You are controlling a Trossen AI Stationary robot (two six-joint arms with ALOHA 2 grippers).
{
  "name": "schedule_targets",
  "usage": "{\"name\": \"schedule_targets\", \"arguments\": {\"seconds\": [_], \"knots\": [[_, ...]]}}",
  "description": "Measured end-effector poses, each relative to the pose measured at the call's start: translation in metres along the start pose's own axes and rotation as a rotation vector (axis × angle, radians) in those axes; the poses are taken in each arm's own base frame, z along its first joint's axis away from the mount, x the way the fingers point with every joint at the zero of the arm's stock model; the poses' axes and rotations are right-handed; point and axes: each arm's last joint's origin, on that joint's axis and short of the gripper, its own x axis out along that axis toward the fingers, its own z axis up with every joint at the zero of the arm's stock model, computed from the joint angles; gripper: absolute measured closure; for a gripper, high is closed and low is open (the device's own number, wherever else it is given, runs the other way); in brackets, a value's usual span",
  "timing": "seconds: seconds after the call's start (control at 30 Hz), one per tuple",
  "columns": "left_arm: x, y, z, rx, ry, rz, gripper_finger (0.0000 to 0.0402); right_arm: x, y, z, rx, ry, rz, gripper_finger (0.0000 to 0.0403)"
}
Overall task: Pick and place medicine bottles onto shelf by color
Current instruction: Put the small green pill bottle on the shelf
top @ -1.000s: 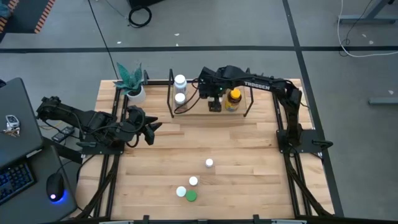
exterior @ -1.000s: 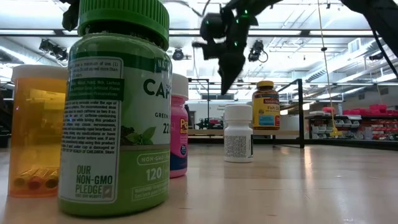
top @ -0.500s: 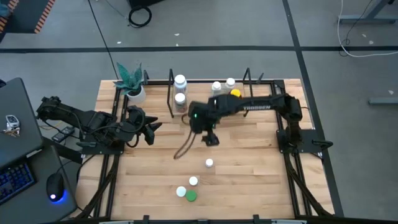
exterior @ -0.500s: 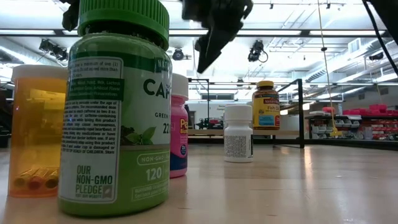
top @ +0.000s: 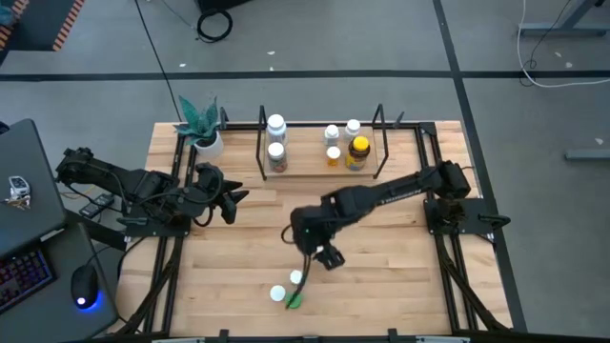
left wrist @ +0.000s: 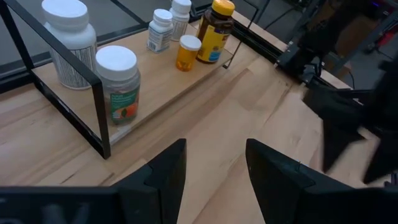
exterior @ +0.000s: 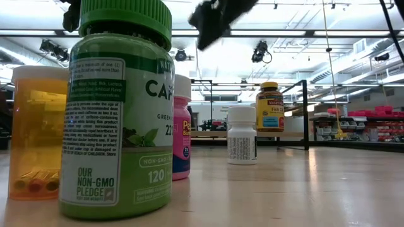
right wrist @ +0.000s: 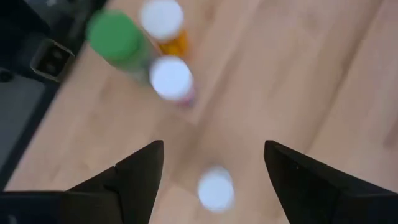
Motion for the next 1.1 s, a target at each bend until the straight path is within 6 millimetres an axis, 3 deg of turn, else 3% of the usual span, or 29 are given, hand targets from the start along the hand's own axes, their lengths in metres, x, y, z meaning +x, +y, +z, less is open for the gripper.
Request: {"name": "schedule_targets", "arguments": {"seconds": [0.27, 0.47, 0.87, 1.1], "knots": [[0.000, 0.000, 0.000, -0.001, 0.000, 0.000, 0.0228, 0.009, 0.051, 0.028, -0.193, -0.223, 0.007, 0.0119], [0.000, 0.000, 0.000, 0.000, 0.001, 0.000, 0.0228, 0.033, 0.072, 0.028, -0.270, -0.364, 0.019, 0.0119], [0.000, 0.000, 0.000, 0.059, 0.001, 0.001, 0.0228, 0.083, 0.074, -0.003, -0.202, -0.581, 0.042, 0.0116], [0.000, 0.002, -0.001, 0.071, 0.013, 0.011, 0.0228, 0.104, 0.074, -0.008, -0.174, -0.607, 0.048, 0.0083]]}}
